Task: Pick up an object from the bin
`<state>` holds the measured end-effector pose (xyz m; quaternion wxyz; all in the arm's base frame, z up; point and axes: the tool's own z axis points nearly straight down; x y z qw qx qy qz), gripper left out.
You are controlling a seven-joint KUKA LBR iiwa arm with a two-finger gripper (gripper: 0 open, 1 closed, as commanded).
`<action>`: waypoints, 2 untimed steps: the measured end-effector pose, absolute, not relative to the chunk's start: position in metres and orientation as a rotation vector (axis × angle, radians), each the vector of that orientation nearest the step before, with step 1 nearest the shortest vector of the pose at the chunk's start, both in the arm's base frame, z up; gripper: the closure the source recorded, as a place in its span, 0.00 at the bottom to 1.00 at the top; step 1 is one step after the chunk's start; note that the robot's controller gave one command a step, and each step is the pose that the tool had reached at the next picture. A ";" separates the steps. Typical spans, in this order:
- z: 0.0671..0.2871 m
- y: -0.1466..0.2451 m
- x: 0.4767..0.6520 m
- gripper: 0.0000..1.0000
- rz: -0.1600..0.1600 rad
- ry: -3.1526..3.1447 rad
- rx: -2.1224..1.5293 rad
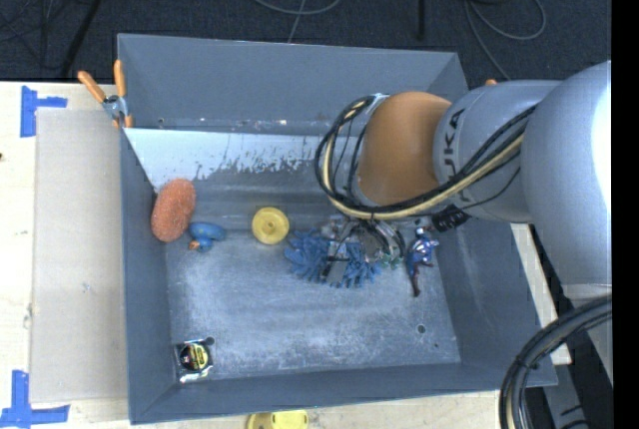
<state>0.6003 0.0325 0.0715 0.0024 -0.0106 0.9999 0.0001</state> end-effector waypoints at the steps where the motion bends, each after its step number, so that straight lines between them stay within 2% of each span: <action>1: 0.072 0.033 0.600 1.00 0.000 3.137 -0.034; 2: 0.074 0.033 0.600 1.00 0.000 3.139 -0.035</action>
Offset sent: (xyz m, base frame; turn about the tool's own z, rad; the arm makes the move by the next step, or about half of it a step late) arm -0.0001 0.0000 0.0249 0.0000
